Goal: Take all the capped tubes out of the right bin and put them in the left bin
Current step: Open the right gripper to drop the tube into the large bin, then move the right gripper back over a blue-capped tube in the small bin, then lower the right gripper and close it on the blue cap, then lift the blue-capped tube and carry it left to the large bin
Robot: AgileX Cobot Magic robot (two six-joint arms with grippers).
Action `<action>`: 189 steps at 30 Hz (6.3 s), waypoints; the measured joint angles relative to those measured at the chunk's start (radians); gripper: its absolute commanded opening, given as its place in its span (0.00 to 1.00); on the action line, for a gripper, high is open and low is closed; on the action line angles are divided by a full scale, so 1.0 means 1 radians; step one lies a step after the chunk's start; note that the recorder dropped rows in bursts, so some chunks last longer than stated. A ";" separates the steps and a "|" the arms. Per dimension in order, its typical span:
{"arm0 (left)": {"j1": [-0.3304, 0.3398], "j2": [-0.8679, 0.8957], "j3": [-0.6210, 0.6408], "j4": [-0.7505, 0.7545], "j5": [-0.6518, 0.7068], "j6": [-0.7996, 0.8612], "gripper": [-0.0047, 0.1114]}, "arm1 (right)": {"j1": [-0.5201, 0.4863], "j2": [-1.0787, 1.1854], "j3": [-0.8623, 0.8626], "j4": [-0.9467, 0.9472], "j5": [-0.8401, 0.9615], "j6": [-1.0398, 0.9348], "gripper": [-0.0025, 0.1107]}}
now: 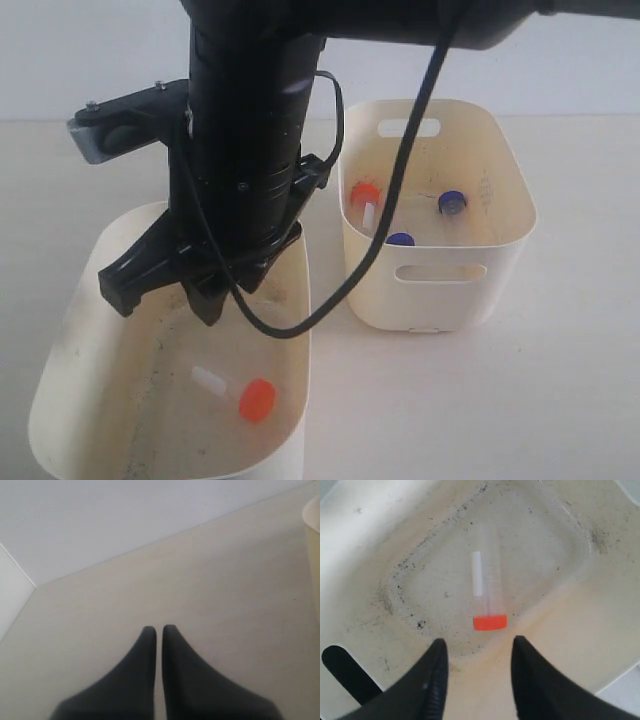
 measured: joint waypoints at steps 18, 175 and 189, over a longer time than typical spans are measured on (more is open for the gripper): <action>0.000 0.000 0.000 0.000 0.000 0.000 0.08 | -0.125 0.000 0.000 -0.121 0.018 0.126 0.02; 0.000 0.000 0.000 0.000 0.000 0.000 0.08 | -0.557 0.102 -0.239 0.002 0.023 0.236 0.02; 0.000 0.000 0.000 0.000 0.000 0.000 0.08 | -0.326 -0.017 -0.239 0.042 0.025 0.140 0.02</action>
